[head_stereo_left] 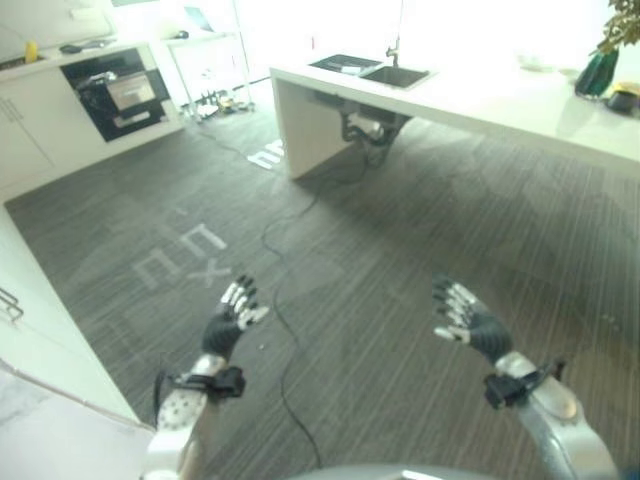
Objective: Place the dishes in the dishwasher.
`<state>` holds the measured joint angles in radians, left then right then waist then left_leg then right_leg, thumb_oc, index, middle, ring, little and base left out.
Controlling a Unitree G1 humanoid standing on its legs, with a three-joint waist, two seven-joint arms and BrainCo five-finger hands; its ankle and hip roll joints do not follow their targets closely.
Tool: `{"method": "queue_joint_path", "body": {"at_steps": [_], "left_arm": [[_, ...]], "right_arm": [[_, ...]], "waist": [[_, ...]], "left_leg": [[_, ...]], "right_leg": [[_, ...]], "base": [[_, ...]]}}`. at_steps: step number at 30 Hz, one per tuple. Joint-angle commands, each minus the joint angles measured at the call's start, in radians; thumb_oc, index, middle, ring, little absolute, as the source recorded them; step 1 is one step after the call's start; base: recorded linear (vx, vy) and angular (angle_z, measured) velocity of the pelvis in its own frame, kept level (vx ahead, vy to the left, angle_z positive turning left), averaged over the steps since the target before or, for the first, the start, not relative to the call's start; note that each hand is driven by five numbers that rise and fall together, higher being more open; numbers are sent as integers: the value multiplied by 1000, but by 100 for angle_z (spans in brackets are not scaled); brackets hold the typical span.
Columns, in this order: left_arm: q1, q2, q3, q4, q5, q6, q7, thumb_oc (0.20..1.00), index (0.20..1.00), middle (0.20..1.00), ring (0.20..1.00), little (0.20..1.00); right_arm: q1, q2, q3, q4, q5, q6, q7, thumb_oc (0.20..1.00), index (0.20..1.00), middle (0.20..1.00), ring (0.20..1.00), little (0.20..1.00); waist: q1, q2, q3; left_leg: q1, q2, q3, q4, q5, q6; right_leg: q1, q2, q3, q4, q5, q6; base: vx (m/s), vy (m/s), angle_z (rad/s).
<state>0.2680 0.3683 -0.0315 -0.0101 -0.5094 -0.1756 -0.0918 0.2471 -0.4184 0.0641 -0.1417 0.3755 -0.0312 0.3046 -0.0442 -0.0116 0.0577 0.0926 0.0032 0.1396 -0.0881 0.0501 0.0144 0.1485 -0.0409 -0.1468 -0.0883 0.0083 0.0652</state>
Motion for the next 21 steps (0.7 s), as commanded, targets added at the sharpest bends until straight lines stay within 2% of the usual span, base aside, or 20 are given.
{"method": "queue_joint_path", "body": {"at_steps": [1, 5, 7, 8, 9, 10, 11, 13, 15, 16, 17, 19, 21], "left_arm": [[-62, 30, 60, -17, -18, -87, 12, 1000, 1000, 1000, 1000, 1000], [-58, 29, 65, -43, -27, -95, 38, 1000, 1000, 1000, 1000, 1000], [-69, 26, 64, -42, -39, -98, 42, 1000, 1000, 1000, 1000, 1000], [-71, 26, 61, -42, -40, -102, 43, 1000, 1000, 1000, 1000, 1000], [-74, 22, 54, -39, -36, -110, 45, 1000, 1000, 1000, 1000, 1000], [-79, 19, 50, -33, -37, -117, 39, 1000, 1000, 1000, 1000, 1000], [-79, 16, 48, -26, -36, -129, 33, 1000, 1000, 1000, 1000, 1000], [-76, 14, 43, -22, -37, -144, 27, 1000, 1000, 1000, 1000, 1000], [-68, 15, 43, -34, -50, -141, 31, 1000, 1000, 1000, 1000, 1000], [-60, 21, 47, -45, -53, -135, 38, 1000, 1000, 1000, 1000, 1000], [-51, 22, 48, -49, -53, -138, 39, 1000, 1000, 1000, 1000, 1000], [-29, 19, 48, -51, -50, -153, 33, 1000, 1000, 1000, 1000, 1000], [-10, 8, 45, -53, -38, -183, 28, 1000, 1000, 1000, 1000, 1000]], "right_arm": [[-72, 1, -37, -28, 40, -47, 5, 1000, 1000, 1000, 1000, 1000], [-78, -8, -42, -34, 66, -58, 3, 1000, 1000, 1000, 1000, 1000], [-84, -18, -48, -40, 76, -63, 11, 1000, 1000, 1000, 1000, 1000], [-84, -23, -51, -40, 81, -67, 14, 1000, 1000, 1000, 1000, 1000], [-85, -30, -55, -43, 91, -72, 18, 1000, 1000, 1000, 1000, 1000], [-89, -35, -58, -41, 96, -74, 25, 1000, 1000, 1000, 1000, 1000], [-89, -38, -60, -33, 93, -81, 36, 1000, 1000, 1000, 1000, 1000], [-89, -35, -55, -23, 82, -83, 41, 1000, 1000, 1000, 1000, 1000], [-90, -35, -50, -24, 80, -72, 45, 1000, 1000, 1000, 1000, 1000], [-76, -40, -52, -32, 81, -68, 61, 1000, 1000, 1000, 1000, 1000], [-66, -44, -55, -37, 79, -68, 72, 1000, 1000, 1000, 1000, 1000], [-48, -55, -57, -40, 74, -76, 84, 1000, 1000, 1000, 1000, 1000], [-52, -74, -48, -28, 65, -93, 84, 1000, 1000, 1000, 1000, 1000]], "waist": [[13, -25, 20], [19, -32, 50], [18, -46, 76], [16, -50, 85], [15, -58, 104], [9, -64, 116], [6, -63, 121], [6, -53, 130], [12, -28, 127], [24, -7, 123], [31, 2, 122], [49, 12, 124], [59, 14, 127]], "left_leg": [[65, 19, 2, 1, -71, -34], [72, 25, 9, 40, -56, -52], [2, 34, 26, 183, -54, -67], [-31, 44, 28, 245, -40, -74], [-89, 66, 38, 361, 11, -90], [-130, 77, 49, 458, 10, -89], [-147, 82, 45, 489, 19, -90], [-158, 106, 70, 423, 44, -94], [-143, 128, 117, 206, 91, -104], [-145, 138, 112, 61, 164, -120], [-153, 146, 99, 18, 206, -131], [-209, 164, 60, 1, 255, -151], [-235, 170, 66, 1, 247, -156]], "right_leg": [[-16, 13, -28, 1, 28, 24], [-3, 24, -19, 1, 28, 6], [1, 20, -14, 1, 33, -8], [1, 21, -12, 1, 34, -15], [5, 18, -10, 1, 37, -29], [3, 14, -13, 1, 42, -39], [6, 16, -10, 1, 42, -42], [22, 27, -7, 1, 32, -36], [43, 38, -3, 1, 4, -17], [65, 48, 9, 1, -18, -5], [82, 53, 17, 1, -28, -4], [117, 64, 38, 1, -49, -12], [145, 61, 42, 1, -71, -17]], "base": [[-15, -66, 0], [-5, -123, -4], [-36, -127, -1], [-50, -117, 5], [-58, -128, 10], [-26, -104, 11], [66, -29, 21], [175, 62, 5], [332, 219, -6], [403, 285, 21], [379, 252, 31], [380, 226, 12], [435, 286, -5]]}}
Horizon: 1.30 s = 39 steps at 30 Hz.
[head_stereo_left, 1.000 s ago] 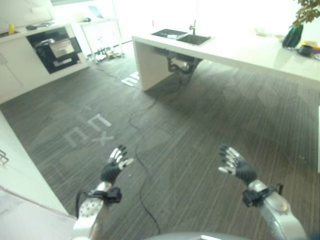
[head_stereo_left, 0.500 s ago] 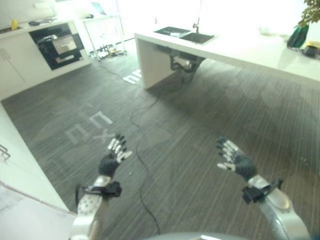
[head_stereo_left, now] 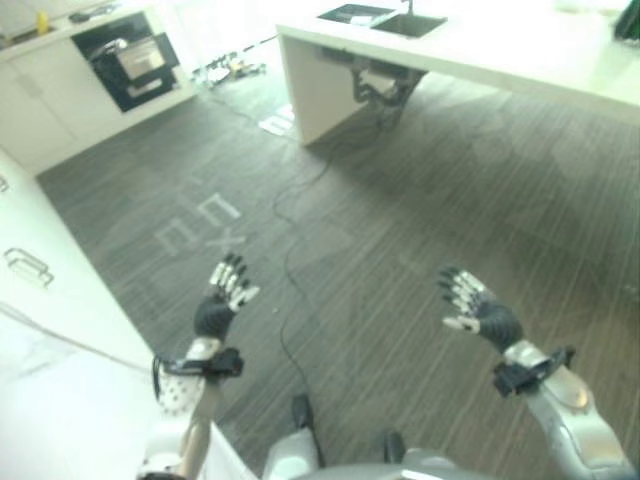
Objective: Place the dishes in the dishwasher.
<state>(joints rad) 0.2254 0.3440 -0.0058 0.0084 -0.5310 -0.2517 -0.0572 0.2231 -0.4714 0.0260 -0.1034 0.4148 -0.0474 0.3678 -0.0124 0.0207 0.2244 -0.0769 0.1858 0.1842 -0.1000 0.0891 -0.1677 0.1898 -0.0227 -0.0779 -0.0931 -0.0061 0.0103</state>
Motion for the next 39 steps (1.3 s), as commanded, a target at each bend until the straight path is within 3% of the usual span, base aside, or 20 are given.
{"method": "queue_joint_path", "body": {"at_steps": [1, 3, 6, 9, 12, 13, 16, 17, 18, 19, 21, 22, 25, 28, 31, 32, 34, 36, 38, 39], "left_arm": [[35, 32, 18, -79, -14, -109, 1, 1000, 1000, 1000, 1000, 1000], [26, 39, 17, -77, -22, -110, 7, 1000, 1000, 1000, 1000, 1000], [-4, 54, 20, -83, -8, -103, -8, 1000, 1000, 1000, 1000, 1000], [-21, 72, 28, -97, 7, -89, -36, 1000, 1000, 1000, 1000, 1000], [-31, 81, 35, -97, 12, -65, -69, 1000, 1000, 1000, 1000, 1000], [-42, 84, 35, -96, 22, -54, -85, 1000, 1000, 1000, 1000, 1000], [-53, 86, 34, -106, 48, -36, -99, 1000, 1000, 1000, 1000, 1000], [-63, 91, 34, -110, 59, -27, -74, 1000, 1000, 1000, 1000, 1000], [-65, 92, 35, -110, 55, -23, -76, 1000, 1000, 1000, 1000, 1000], [-70, 100, 47, -121, 48, -1, -93, 1000, 1000, 1000, 1000, 1000], [-55, 110, 49, -125, 47, -2, -105, 1000, 1000, 1000, 1000, 1000], [-45, 112, 43, -135, 49, 0, -109, 1000, 1000, 1000, 1000, 1000], [-36, 116, 9, -138, 79, -15, -112, 1000, 1000, 1000, 1000, 1000], [-33, 122, -25, -133, 75, -23, -88, 1000, 1000, 1000, 1000, 1000], [-40, 111, -33, -142, 35, 21, -90, 1000, 1000, 1000, 1000, 1000], [-39, 108, -37, -143, 39, 21, -91, 1000, 1000, 1000, 1000, 1000], [-36, 104, -45, -149, 20, 15, -93, 1000, 1000, 1000, 1000, 1000], [-31, 84, -48, -154, -22, 15, -82, 1000, 1000, 1000, 1000, 1000], [-18, 73, -54, -153, -25, 3, -81, 1000, 1000, 1000, 1000, 1000], [-3, 66, -57, -152, -11, -2, -86, 1000, 1000, 1000, 1000, 1000]], "right_arm": [[-27, -24, -10, -73, 26, -77, 19, 1000, 1000, 1000, 1000, 1000], [-26, -28, -12, -76, 24, -81, 20, 1000, 1000, 1000, 1000, 1000], [-34, -17, -11, -83, 25, -75, 1, 1000, 1000, 1000, 1000, 1000], [-49, 7, -6, -84, 5, -70, -33, 1000, 1000, 1000, 1000, 1000], [-68, 42, -2, -80, -14, -67, -74, 1000, 1000, 1000, 1000, 1000], [-72, 60, 0, -82, -27, -68, -82, 1000, 1000, 1000, 1000, 1000], [-67, 83, 9, -86, -36, -68, -83, 1000, 1000, 1000, 1000, 1000], [-90, 81, 51, -57, -56, -72, -90, 1000, 1000, 1000, 1000, 1000], [-88, 78, 52, -56, -53, -73, -89, 1000, 1000, 1000, 1000, 1000], [-64, 66, 33, -64, -27, -77, -73, 1000, 1000, 1000, 1000, 1000], [-34, 47, 9, -69, -4, -90, -56, 1000, 1000, 1000, 1000, 1000], [-16, 34, -2, -74, 8, -98, -50, 1000, 1000, 1000, 1000, 1000], [8, 21, -3, -80, 11, -108, -67, 1000, 1000, 1000, 1000, 1000], [3, 17, 9, -72, 15, -101, -93, 1000, 1000, 1000, 1000, 1000], [-14, 9, 4, -91, 26, -73, -105, 1000, 1000, 1000, 1000, 1000], [-18, 8, 1, -94, 24, -67, -107, 1000, 1000, 1000, 1000, 1000], [-21, -3, -10, -93, 39, -54, -106, 1000, 1000, 1000, 1000, 1000], [-11, -10, -24, -72, 30, -60, -87, 1000, 1000, 1000, 1000, 1000], [-5, -19, -27, -70, 29, -60, -77, 1000, 1000, 1000, 1000, 1000], [-6, -25, -29, -56, 23, -63, -75, 1000, 1000, 1000, 1000, 1000]], "waist": [[26, -16, -41], [20, -20, -47], [43, -51, -73], [73, -74, -95], [87, -92, -109], [91, -88, -113], [89, -55, -109], [63, -35, -92], [60, -38, -91], [36, -54, -76], [3, -73, -61], [-23, -79, -52], [-75, -69, -37], [-99, -66, -58], [-114, -53, -103], [-117, -47, -113], [-123, -27, -126], [-121, -22, -130], [-116, -38, -124], [-95, -61, -102]], "left_leg": [[-57, -10, 32, 13, 212, 28], [-39, -16, 65, 13, 190, 39], [-17, -68, 70, 13, 109, 91], [-7, -104, 62, 13, 69, 136], [20, -150, 26, 13, 42, 176], [40, -166, 5, 13, 26, 190], [87, -177, -36, 13, -9, 212], [143, -184, -55, 13, -26, 215], [147, -189, -60, 13, -27, 213], [186, -206, -89, 13, -49, 202], [232, -218, -103, 13, -87, 192], [257, -224, -116, 13, -111, 191], [319, -210, -141, 13, -167, 187], [374, -207, -152, 13, -219, 186], [419, -193, -155, 13, -242, 174], [428, -184, -147, 13, -237, 165], [422, -149, -120, 61, -153, 129], [327, -103, -101, 279, -16, 73], [255, -86, -75, 463, 46, 51], [133, -81, -79, 618, 79, 49]], "right_leg": [[110, 40, -27, 6, -59, 39], [133, 28, -17, 6, -65, 48], [184, -13, -16, 7, -76, 81], [172, -55, -55, 103, -79, 116], [78, -108, -79, 349, 38, 175], [28, -127, -87, 497, 110, 185], [-81, -156, -96, 725, 162, 176], [-216, -122, -125, 693, 92, 131], [-218, -114, -135, 655, 82, 128], [-231, -101, -195, 455, 92, 126], [-256, -96, -204, 268, 134, 135], [-286, -99, -173, 192, 165, 144], [-372, -125, -134, 102, 271, 166], [-351, -112, -123, 14, 275, 172], [-318, -88, -100, 14, 265, 150], [-308, -80, -98, 15, 255, 141], [-276, -48, -96, 10, 222, 112], [-232, -20, -97, 6, 180, 71], [-200, -20, -98, 6, 157, 44], [-154, -24, -89, 8, 133, 20]], "base": [[308, 229, -24], [329, 235, -47], [277, 195, -31], [227, 185, -12], [216, 199, 20], [258, 237, 53], [316, 220, 47], [393, 161, -10], [594, -10, -13], [396, -131, 5], [558, -208, 39], [574, -217, 40], [479, -233, 55], [511, -326, 70], [364, -268, 39], [326, -253, 14], [293, -279, -40], [213, -314, -59], [191, -284, -12], [202, -265, -6]]}}
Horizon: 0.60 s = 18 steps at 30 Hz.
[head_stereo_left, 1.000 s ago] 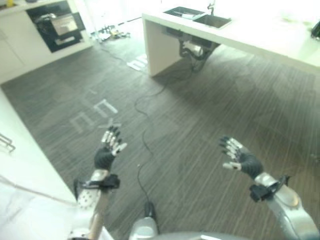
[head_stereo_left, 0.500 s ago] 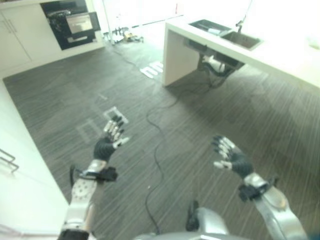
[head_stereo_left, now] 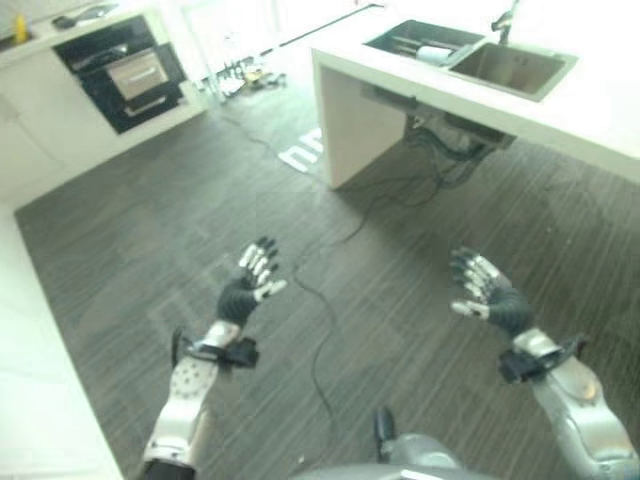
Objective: Place the dishes in the dishwasher.
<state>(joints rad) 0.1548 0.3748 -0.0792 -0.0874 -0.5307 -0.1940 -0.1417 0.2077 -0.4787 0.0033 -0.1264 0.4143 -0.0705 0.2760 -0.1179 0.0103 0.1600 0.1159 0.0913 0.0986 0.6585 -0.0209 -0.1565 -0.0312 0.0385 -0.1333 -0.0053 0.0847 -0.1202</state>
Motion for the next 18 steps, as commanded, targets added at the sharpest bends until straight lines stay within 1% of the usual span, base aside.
{"method": "queue_joint_path", "body": {"at_steps": [1, 2, 3, 4, 5, 6, 8, 9, 11, 12, 13, 15, 16, 17, 18], "left_arm": [[71, 33, 16, -52, -8, -61, -6, 1000, 1000, 1000, 1000, 1000], [75, 32, 15, -42, -8, -66, -12, 1000, 1000, 1000, 1000, 1000], [92, 32, 25, -44, -15, -70, -18, 1000, 1000, 1000, 1000, 1000], [102, 31, 33, -48, -18, -72, -20, 1000, 1000, 1000, 1000, 1000], [110, 32, 40, -50, -21, -77, -9, 1000, 1000, 1000, 1000, 1000], [114, 30, 47, -50, -24, -80, 5, 1000, 1000, 1000, 1000, 1000], [115, 19, 52, -34, -17, -88, 50, 1000, 1000, 1000, 1000, 1000], [116, 17, 57, -21, -16, -89, 69, 1000, 1000, 1000, 1000, 1000], [122, 7, 62, -9, -13, -108, 66, 1000, 1000, 1000, 1000, 1000], [129, 5, 64, -11, -1, -119, 64, 1000, 1000, 1000, 1000, 1000], [131, 6, 64, -17, 19, -129, 73, 1000, 1000, 1000, 1000, 1000], [129, 10, 65, -21, 25, -135, 79, 1000, 1000, 1000, 1000, 1000], [114, 18, 66, -16, 24, -130, 87, 1000, 1000, 1000, 1000, 1000], [93, 32, 68, -14, 15, -120, 81, 1000, 1000, 1000, 1000, 1000], [93, 32, 68, -14, 15, -120, 81, 1000, 1000, 1000, 1000, 1000]], "right_arm": [[6, -18, -6, -27, 21, -42, 11, 1000, 1000, 1000, 1000, 1000], [-3, -19, -5, -16, 22, -42, 5, 1000, 1000, 1000, 1000, 1000], [-11, -22, -6, -10, 35, -36, 9, 1000, 1000, 1000, 1000, 1000], [-11, -21, -8, -15, 37, -29, 16, 1000, 1000, 1000, 1000, 1000], [-7, -14, -11, -19, 53, -16, 32, 1000, 1000, 1000, 1000, 1000], [-3, -7, -14, -22, 58, -7, 36, 1000, 1000, 1000, 1000, 1000], [4, 6, -12, -29, 47, 6, 39, 1000, 1000, 1000, 1000, 1000], [8, 9, -13, -38, 43, 9, 43, 1000, 1000, 1000, 1000, 1000], [18, 1, -15, -59, 45, 3, 43, 1000, 1000, 1000, 1000, 1000], [17, -7, -14, -64, 50, -1, 44, 1000, 1000, 1000, 1000, 1000], [17, -10, -12, -79, 46, 0, 46, 1000, 1000, 1000, 1000, 1000], [20, -11, -13, -89, 42, -1, 49, 1000, 1000, 1000, 1000, 1000], [21, -6, -9, -89, 39, -3, 52, 1000, 1000, 1000, 1000, 1000], [16, -2, -3, -91, 45, 1, 29, 1000, 1000, 1000, 1000, 1000], [16, -2, -3, -91, 45, 1, 29, 1000, 1000, 1000, 1000, 1000]], "waist": [[22, -63, -27], [36, -66, -13], [49, -64, -3], [53, -60, -3], [56, -46, -4], [62, -38, -4], [77, -25, -6], [88, -21, -4], [108, -27, -4], [116, -30, -5], [121, -31, -9], [121, -30, -8], [121, -33, -15], [129, -42, -26], [129, -42, -26]], "left_leg": [[-113, 9, 6, -114, 180, 49], [-172, 13, 13, -104, 151, 68], [-174, 15, 51, -225, 119, 89], [-164, 14, 70, -302, 117, 93], [-163, 20, 81, -430, 135, 87], [-155, 18, 83, -529, 149, 85], [-150, 29, 70, -725, 196, 67], [-188, 44, 60, -746, 222, 51], [-256, 54, 68, -746, 237, 41], [-280, 56, 75, -746, 231, 43], [-276, 53, 76, -746, 225, 48], [-266, 52, 81, -746, 224, 51], [-242, 38, 92, -746, 217, 63], [-225, 18, 94, -746, 200, 82], [-225, 18, 94, -746, 200, 82]], "right_leg": [[86, -91, -29, -81, 39, 147], [107, -86, -22, -80, 30, 148], [130, -75, -2, -82, 8, 158], [136, -71, 9, -82, 0, 164], [146, -56, 24, -82, -13, 173], [156, -50, 42, -82, -27, 180], [185, -44, 63, -82, -55, 190], [213, -38, 72, -82, -73, 189], [263, -40, 75, -82, -111, 189], [278, -44, 75, -82, -126, 191], [288, -56, 72, -82, -133, 197], [297, -62, 75, -82, -136, 201], [315, -75, 73, -82, -138, 211], [335, -92, 62, -82, -139, 223], [335, -92, 62, -82, -139, 223]], "base": [[226, -207, -17], [284, -32, -34], [332, 43, -51], [386, 149, -58], [319, 195, -39], [352, 230, -20], [352, 215, -15], [335, 188, -34], [301, 189, -31], [333, 287, -17], [239, 231, -23], [206, 256, -62], [309, 402, -74], [241, 308, -48], [268, 350, -26]]}}
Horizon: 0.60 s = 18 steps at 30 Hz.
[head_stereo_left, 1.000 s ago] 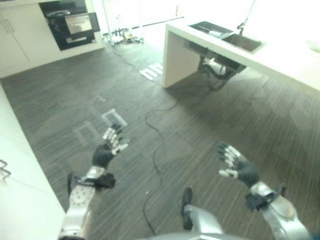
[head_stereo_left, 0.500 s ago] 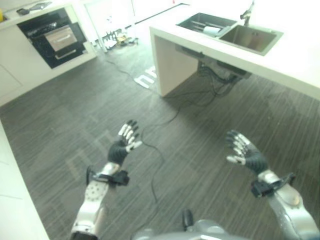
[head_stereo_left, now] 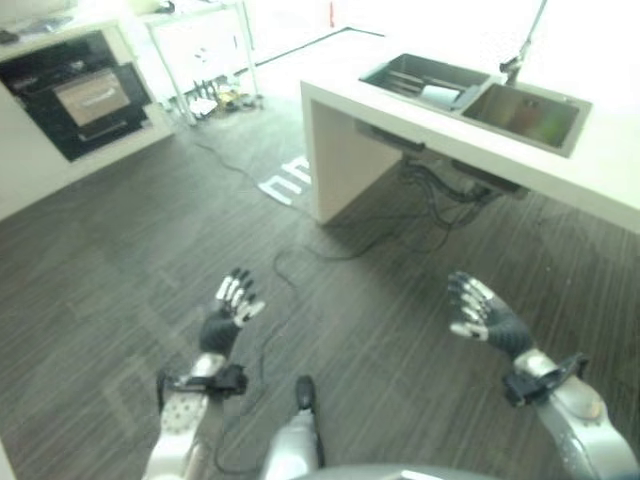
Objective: Place the dishes in the dishwasher.
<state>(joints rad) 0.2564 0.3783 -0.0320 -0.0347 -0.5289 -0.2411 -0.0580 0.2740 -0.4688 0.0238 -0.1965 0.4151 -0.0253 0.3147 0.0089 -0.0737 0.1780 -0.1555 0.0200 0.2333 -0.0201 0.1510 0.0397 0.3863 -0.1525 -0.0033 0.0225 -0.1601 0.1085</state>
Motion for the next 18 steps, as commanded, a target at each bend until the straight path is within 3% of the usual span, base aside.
{"method": "queue_joint_path", "body": {"at_steps": [1, 4, 5, 7, 8, 11, 13, 14, 16, 18], "left_arm": [[-42, 44, 19, -70, 27, -66, -17, 1000, 1000, 1000, 1000, 1000], [-64, 55, 15, -72, 39, -55, -28, 1000, 1000, 1000, 1000, 1000], [-74, 52, 15, -72, 50, -47, -37, 1000, 1000, 1000, 1000, 1000], [-75, 47, 21, -86, 68, -32, -41, 1000, 1000, 1000, 1000, 1000], [-77, 46, 23, -90, 71, -24, -33, 1000, 1000, 1000, 1000, 1000], [-103, 55, 26, -91, 51, 3, -29, 1000, 1000, 1000, 1000, 1000], [-99, 66, 29, -99, 57, -6, -43, 1000, 1000, 1000, 1000, 1000], [-96, 67, 28, -101, 60, -10, -41, 1000, 1000, 1000, 1000, 1000], [-84, 73, 17, -115, 75, -17, -27, 1000, 1000, 1000, 1000, 1000], [-73, 73, 15, -120, 79, -32, -21, 1000, 1000, 1000, 1000, 1000]], "right_arm": [[-68, 14, -16, -18, 55, -47, -39, 1000, 1000, 1000, 1000, 1000], [-89, 42, -11, -18, 17, -54, -65, 1000, 1000, 1000, 1000, 1000], [-96, 56, -12, -22, 10, -54, -65, 1000, 1000, 1000, 1000, 1000], [-88, 63, -4, -32, -14, -76, -58, 1000, 1000, 1000, 1000, 1000], [-94, 62, 4, -30, -21, -79, -62, 1000, 1000, 1000, 1000, 1000], [-107, 41, 0, -29, 3, -86, -76, 1000, 1000, 1000, 1000, 1000], [-86, 20, -37, -41, 36, -108, -61, 1000, 1000, 1000, 1000, 1000], [-83, 14, -41, -43, 43, -110, -59, 1000, 1000, 1000, 1000, 1000], [-89, 0, -45, -42, 66, -122, -73, 1000, 1000, 1000, 1000, 1000], [-92, 0, -43, -52, 64, -128, -86, 1000, 1000, 1000, 1000, 1000]], "waist": [[17, 19, -59], [27, 0, -69], [30, 6, -68], [25, 33, -57], [20, 38, -52], [5, 24, -34], [-21, 2, -8], [-26, -2, -4], [-41, -11, 10], [-46, -7, 12]], "left_leg": [[74, 56, -31, -67, -2, -77], [105, 10, -58, -67, -29, -39], [130, -8, -85, -67, -49, -19], [188, -19, -110, -67, -85, 4], [206, -16, -110, -67, -92, 4], [235, -22, -114, -67, -103, -4], [294, -27, -113, -67, -147, -24], [305, -28, -112, -67, -156, -27], [356, -28, -112, -67, -202, -35], [397, -24, -114, -67, -231, -37]], "right_leg": [[-84, 68, -109, -49, 118, 23], [-167, 29, -127, 165, 196, 65], [-225, 26, -129, 344, 253, 70], [-355, 13, -143, 568, 296, 59], [-398, 8, -157, 577, 288, 50], [-420, 24, -231, 395, 245, 34], [-438, 5, -309, 152, 286, 46], [-446, -1, -314, 116, 302, 50], [-480, -29, -327, 22, 393, 76], [-500, -57, -350, 6, 438, 83]], "base": [[214, 301, 1], [242, 343, 40], [296, 347, 78], [336, 345, 48], [274, 201, 8], [262, -47, 8], [328, -176, 35], [379, -217, 57], [345, -234, -1], [279, -195, -5]]}}
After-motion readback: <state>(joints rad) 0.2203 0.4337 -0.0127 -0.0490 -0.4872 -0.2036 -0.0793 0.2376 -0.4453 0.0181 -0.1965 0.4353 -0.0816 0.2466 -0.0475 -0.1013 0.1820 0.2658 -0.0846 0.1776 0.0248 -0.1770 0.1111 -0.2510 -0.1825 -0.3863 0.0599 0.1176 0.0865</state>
